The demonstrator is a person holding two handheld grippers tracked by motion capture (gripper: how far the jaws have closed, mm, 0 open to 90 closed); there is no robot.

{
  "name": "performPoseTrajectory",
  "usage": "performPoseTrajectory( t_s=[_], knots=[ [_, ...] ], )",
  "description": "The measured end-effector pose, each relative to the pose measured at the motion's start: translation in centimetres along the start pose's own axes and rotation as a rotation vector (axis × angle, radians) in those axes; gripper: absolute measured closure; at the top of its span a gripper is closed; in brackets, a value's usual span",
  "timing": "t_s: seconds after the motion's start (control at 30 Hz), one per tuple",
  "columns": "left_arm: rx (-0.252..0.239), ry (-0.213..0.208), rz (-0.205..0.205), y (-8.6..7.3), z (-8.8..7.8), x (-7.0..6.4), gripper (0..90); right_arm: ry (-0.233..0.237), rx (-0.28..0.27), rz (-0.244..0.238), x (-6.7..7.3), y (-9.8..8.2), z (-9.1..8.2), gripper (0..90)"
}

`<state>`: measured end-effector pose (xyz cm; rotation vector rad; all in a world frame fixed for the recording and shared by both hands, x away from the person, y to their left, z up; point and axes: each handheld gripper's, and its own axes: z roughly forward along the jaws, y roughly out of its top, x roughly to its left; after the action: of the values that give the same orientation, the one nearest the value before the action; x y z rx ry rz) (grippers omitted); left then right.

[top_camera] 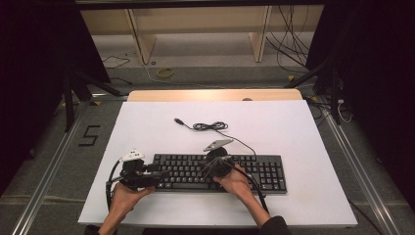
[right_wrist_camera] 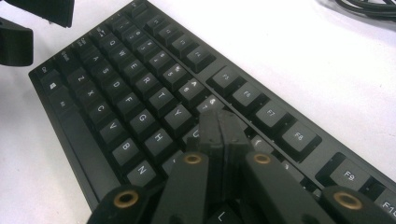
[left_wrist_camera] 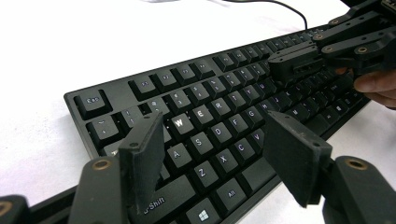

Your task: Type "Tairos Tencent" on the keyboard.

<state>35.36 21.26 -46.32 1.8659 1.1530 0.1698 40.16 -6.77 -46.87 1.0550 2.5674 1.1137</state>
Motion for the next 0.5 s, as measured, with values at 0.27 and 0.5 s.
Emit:
performPoseTrajectory(
  t_s=[0.27,0.5],
  knots=[
    [-0.003,0.003,-0.001,0.03,0.00,0.04,37.8,-0.019,0.022,-0.013,-0.16,-0.17,0.31,90.0],
    [-0.002,0.005,0.001,0.04,0.00,0.06,38.0,-0.015,0.022,0.005,-0.20,-0.34,0.36,90.0]
  ],
)
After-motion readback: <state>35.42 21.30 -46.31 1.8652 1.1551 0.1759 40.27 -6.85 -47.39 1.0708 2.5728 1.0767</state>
